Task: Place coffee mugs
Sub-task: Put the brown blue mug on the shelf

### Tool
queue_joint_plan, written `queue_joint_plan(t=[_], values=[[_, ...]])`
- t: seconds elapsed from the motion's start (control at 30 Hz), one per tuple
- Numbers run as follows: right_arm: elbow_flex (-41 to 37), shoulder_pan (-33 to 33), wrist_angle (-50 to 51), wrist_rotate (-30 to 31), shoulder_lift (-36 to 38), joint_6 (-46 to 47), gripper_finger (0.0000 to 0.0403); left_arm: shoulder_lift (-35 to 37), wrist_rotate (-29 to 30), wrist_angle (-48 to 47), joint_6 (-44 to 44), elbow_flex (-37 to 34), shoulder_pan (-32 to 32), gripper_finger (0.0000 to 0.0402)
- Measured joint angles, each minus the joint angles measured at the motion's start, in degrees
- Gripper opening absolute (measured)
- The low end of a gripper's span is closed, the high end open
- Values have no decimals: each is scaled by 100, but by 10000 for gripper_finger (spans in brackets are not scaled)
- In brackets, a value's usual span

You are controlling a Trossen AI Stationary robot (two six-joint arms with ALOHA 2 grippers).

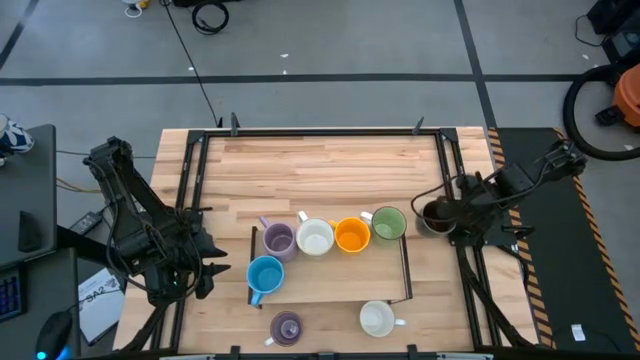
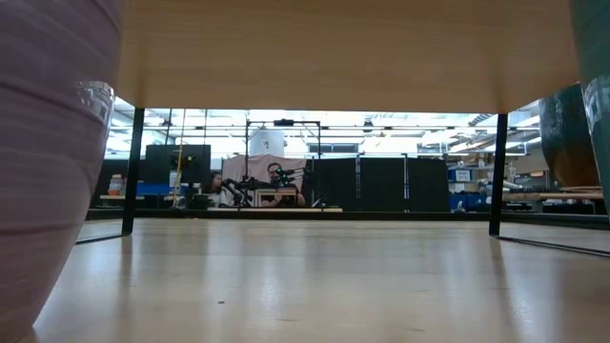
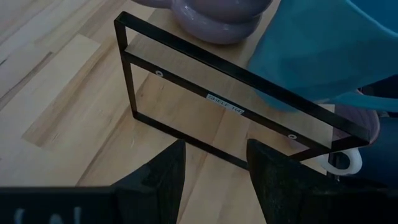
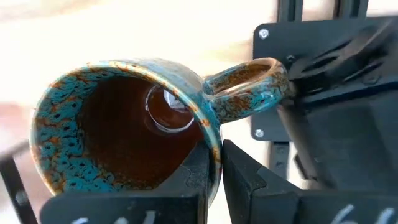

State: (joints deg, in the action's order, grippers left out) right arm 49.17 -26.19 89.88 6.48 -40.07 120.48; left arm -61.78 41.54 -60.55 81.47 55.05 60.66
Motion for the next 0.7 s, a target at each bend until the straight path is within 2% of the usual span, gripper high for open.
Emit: queue_joint_plan(t=[0.07,0.33,0.7], values=[[-68,32,-53,10,-4,386,32,0,-1,-1,0,0,0,176],[-92,403,-13,336,0,875,32,0,0,-4,-26,0,0,176],[-98,1186,-161,791,-247,895,32,0,-2,-9,-24,0,0,176]])
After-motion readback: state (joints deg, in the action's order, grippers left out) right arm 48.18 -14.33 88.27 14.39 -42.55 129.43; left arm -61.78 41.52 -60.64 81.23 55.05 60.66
